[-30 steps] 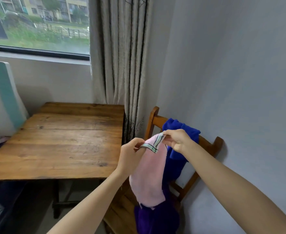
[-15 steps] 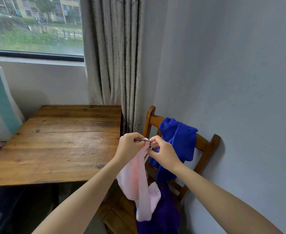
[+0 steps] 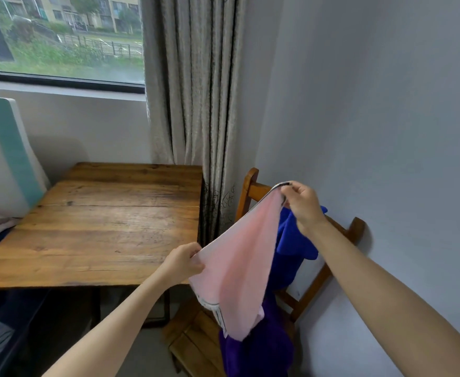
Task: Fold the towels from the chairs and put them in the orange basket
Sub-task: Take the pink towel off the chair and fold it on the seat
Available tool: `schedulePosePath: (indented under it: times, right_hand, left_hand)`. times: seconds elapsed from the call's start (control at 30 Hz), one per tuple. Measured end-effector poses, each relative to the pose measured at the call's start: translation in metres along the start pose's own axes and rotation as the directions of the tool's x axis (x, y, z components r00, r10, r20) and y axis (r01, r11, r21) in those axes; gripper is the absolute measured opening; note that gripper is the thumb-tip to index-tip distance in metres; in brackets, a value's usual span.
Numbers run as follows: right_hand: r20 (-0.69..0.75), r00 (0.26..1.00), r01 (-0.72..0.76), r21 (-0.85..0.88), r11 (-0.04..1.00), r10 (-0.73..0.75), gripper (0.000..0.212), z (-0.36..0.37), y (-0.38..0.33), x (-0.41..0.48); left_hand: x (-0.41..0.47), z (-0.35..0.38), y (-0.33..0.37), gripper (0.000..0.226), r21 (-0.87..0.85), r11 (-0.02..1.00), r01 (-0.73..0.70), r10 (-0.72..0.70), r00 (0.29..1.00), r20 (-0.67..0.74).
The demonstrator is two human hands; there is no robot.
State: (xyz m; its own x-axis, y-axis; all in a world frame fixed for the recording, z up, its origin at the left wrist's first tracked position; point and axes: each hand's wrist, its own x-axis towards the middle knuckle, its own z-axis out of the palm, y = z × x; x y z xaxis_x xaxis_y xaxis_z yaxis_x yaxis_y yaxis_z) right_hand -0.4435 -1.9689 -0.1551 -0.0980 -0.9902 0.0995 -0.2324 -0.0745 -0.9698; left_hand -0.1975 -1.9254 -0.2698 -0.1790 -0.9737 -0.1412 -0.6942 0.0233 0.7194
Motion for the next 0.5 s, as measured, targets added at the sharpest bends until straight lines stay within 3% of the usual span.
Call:
schedulePosePath:
  times: [0.1, 0.17, 0.23, 0.33, 0.4, 0.5]
  right_hand:
    - [-0.041, 0.999, 0.002, 0.056, 0.998, 0.0, 0.025, -0.016, -0.004, 0.014]
    - [-0.071, 0.997, -0.004, 0.082, 0.997, 0.01, 0.027, -0.023, -0.002, 0.024]
    - [-0.089, 0.996, -0.022, 0.089, 0.996, 0.03, 0.026, -0.03, 0.002, 0.033]
    - [-0.066, 0.997, -0.046, 0.079, 0.996, 0.051, 0.021, -0.035, 0.006, 0.042]
    - [-0.052, 0.997, -0.05, 0.092, 0.995, 0.055, 0.02, -0.036, 0.004, 0.047]
    - [-0.04, 0.998, -0.043, 0.087, 0.995, 0.046, 0.02, -0.036, -0.005, 0.055]
  left_hand:
    - [-0.007, -0.013, -0.02, 0.005, -0.09, 0.994, 0.059, -0.059, 0.998, 0.005]
    - [-0.011, -0.025, -0.024, 0.008, -0.3, 0.949, 0.097, -0.113, 0.993, -0.037]
    - [-0.014, -0.037, -0.025, 0.005, -0.523, 0.848, 0.086, -0.162, 0.981, -0.102]
    - [-0.013, -0.053, -0.023, 0.01, -0.793, 0.608, 0.039, -0.235, 0.963, -0.134]
    - [-0.01, -0.061, -0.017, 0.012, -0.871, 0.492, -0.009, -0.248, 0.957, -0.15]
    - [-0.002, -0.078, -0.004, 0.015, -0.87, 0.475, -0.135, -0.216, 0.94, -0.264]
